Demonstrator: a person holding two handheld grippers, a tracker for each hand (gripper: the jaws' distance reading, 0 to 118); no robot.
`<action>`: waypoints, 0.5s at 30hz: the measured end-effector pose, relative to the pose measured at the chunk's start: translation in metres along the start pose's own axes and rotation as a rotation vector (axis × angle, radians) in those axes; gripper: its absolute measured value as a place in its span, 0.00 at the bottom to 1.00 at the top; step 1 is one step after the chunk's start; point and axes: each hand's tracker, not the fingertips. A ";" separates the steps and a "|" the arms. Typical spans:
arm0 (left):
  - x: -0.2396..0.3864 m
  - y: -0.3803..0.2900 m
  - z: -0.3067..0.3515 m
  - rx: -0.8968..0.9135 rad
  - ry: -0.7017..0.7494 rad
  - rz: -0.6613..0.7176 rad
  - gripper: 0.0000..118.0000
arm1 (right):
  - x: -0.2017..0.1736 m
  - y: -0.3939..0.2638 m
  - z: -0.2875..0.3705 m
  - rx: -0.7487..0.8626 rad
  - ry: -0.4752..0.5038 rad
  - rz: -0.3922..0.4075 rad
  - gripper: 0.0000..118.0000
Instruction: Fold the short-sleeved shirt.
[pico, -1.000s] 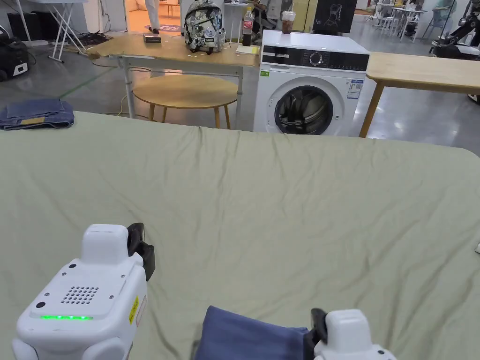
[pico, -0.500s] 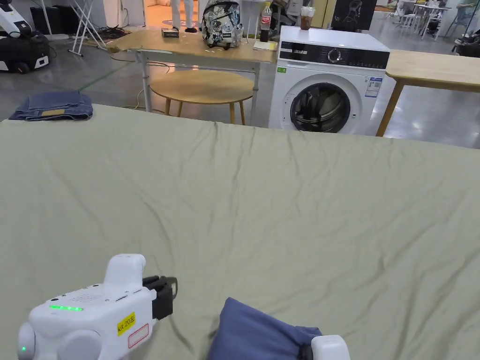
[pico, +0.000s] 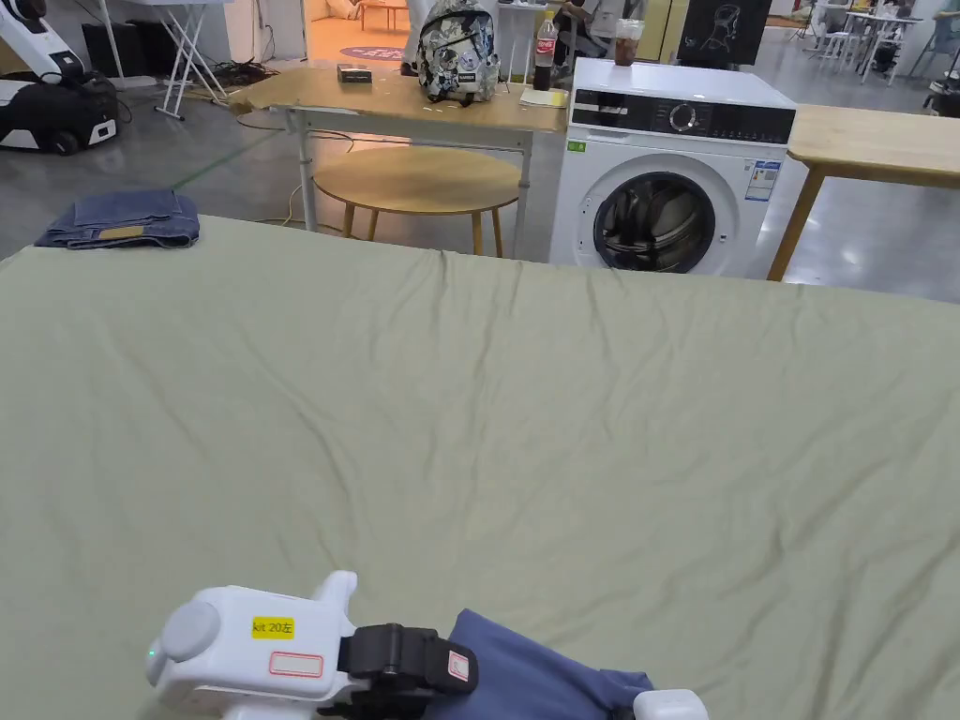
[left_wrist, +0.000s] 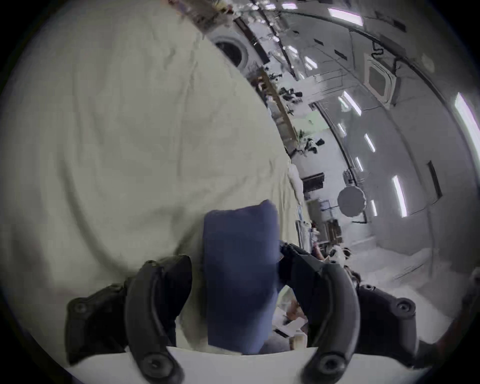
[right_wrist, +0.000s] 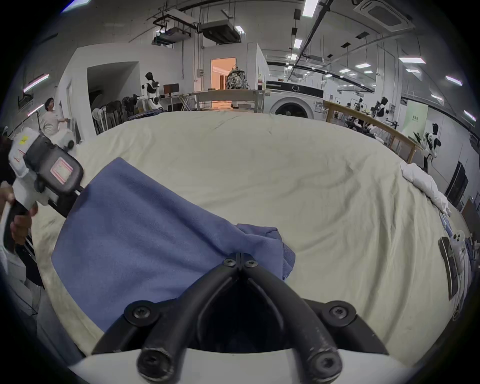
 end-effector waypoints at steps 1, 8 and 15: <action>-0.005 0.001 -0.009 -0.040 -0.020 0.023 0.69 | 0.001 0.000 0.000 -0.001 0.002 -0.002 0.00; -0.005 -0.008 -0.032 -0.006 -0.194 0.111 0.65 | 0.002 0.001 0.001 -0.005 0.010 -0.004 0.00; -0.013 -0.021 -0.028 0.028 -0.154 0.133 0.19 | 0.000 0.000 0.000 -0.002 0.008 0.008 0.00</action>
